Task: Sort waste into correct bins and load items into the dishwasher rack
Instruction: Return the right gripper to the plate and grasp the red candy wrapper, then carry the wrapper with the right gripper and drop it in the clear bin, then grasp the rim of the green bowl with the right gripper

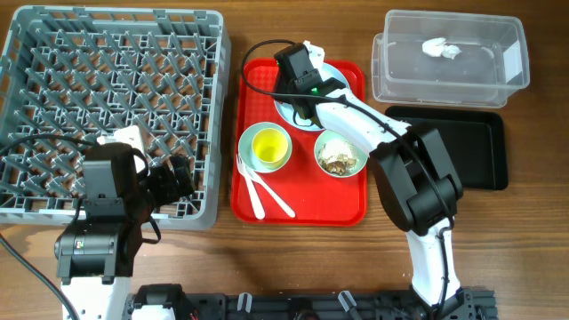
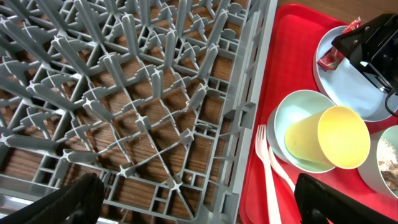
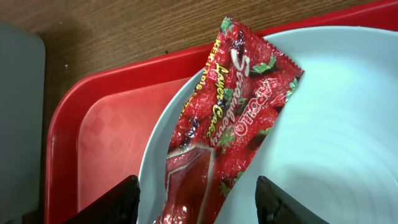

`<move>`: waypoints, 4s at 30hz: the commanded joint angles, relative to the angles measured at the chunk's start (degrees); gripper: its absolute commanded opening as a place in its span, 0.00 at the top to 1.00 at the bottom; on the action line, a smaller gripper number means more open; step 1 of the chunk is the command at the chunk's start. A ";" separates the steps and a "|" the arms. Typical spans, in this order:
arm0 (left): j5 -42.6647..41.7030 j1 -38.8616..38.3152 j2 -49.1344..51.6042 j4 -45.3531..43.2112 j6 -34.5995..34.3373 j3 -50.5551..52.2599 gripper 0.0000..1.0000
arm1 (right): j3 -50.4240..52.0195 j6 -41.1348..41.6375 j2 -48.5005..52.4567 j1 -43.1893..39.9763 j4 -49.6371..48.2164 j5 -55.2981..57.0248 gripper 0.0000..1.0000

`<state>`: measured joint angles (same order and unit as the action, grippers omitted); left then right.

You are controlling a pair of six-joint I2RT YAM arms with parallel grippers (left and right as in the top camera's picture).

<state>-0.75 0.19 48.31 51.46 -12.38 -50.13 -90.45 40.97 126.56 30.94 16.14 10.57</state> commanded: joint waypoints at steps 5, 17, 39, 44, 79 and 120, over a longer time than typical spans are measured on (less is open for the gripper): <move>0.13 0.35 -0.52 0.09 -0.50 -1.33 0.00 | 0.15 1.18 2.01 -0.09 -0.52 1.86 0.41; 0.13 0.35 -0.52 0.07 -0.52 -1.31 0.00 | 0.15 0.94 3.56 -0.09 -0.02 1.40 0.66; 0.13 0.35 -0.52 -0.02 -0.50 -1.33 0.00 | 0.02 -24.46 -23.69 -14.99 16.44 -0.55 0.96; 0.15 0.35 -0.52 -0.20 -0.52 -1.33 0.00 | 0.04 -25.09 -24.28 -25.14 17.66 -2.80 0.96; 0.13 0.35 -0.52 -0.17 -0.52 -1.31 0.00 | 3.82 -37.57 -36.50 -26.14 51.12 -28.89 0.15; 0.13 0.35 -0.52 -0.15 -0.52 -1.31 0.00 | 31.23 -22.73 -26.56 2.12 13.25 -15.74 0.61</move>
<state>-0.75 0.19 48.31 51.44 -12.38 -50.24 -59.37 17.37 98.52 32.93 29.63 -5.32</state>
